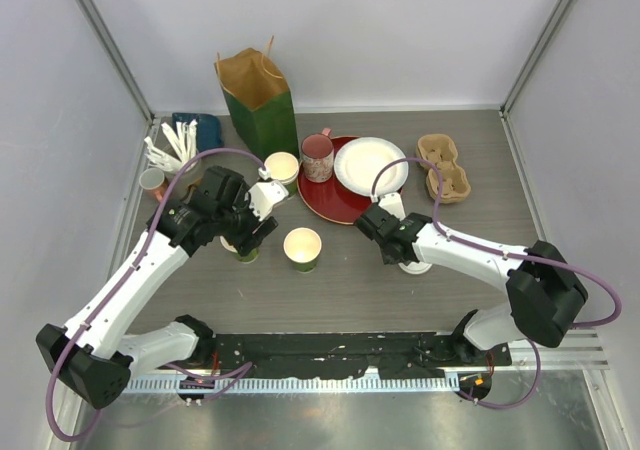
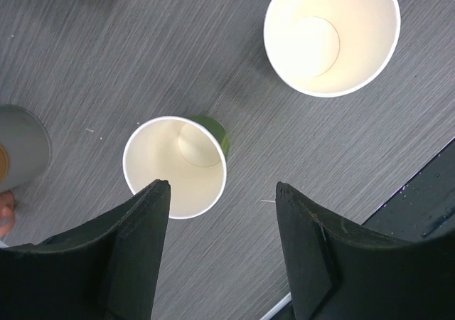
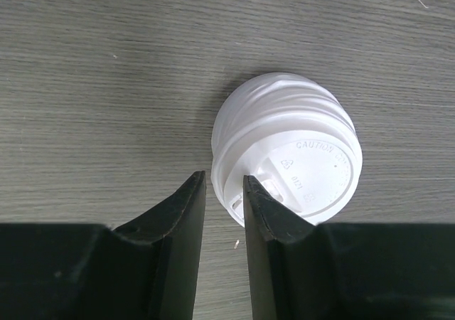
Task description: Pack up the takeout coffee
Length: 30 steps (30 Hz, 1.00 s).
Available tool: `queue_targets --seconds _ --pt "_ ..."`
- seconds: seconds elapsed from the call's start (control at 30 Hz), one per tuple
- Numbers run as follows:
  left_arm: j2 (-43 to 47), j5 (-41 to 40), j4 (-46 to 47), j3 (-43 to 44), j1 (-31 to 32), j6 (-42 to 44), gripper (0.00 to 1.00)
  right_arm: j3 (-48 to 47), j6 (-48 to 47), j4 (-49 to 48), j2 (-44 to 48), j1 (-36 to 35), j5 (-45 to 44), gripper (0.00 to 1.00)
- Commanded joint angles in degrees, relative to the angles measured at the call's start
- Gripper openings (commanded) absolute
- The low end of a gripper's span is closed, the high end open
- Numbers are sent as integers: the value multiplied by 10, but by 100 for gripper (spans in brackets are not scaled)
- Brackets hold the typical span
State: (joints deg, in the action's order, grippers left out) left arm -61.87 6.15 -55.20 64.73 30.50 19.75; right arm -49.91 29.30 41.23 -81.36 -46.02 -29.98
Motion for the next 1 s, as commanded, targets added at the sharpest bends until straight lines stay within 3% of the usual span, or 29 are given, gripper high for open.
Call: queue_targets --seconds 0.0,0.33,0.53,0.87,0.97 --pt "2 18 -9 26 -3 3 65 -6 25 2 7 -2 -34 33" --pt "3 36 -18 37 -3 7 65 -10 40 21 6 -2 -47 37" --pt "4 38 -22 40 -2 10 65 -7 33 14 -6 -2 -28 24" --pt "7 48 -25 43 -3 13 65 3 31 -4 -18 1 -11 24" --pt "7 47 -26 44 -3 13 65 3 31 -9 -20 4 -12 11"
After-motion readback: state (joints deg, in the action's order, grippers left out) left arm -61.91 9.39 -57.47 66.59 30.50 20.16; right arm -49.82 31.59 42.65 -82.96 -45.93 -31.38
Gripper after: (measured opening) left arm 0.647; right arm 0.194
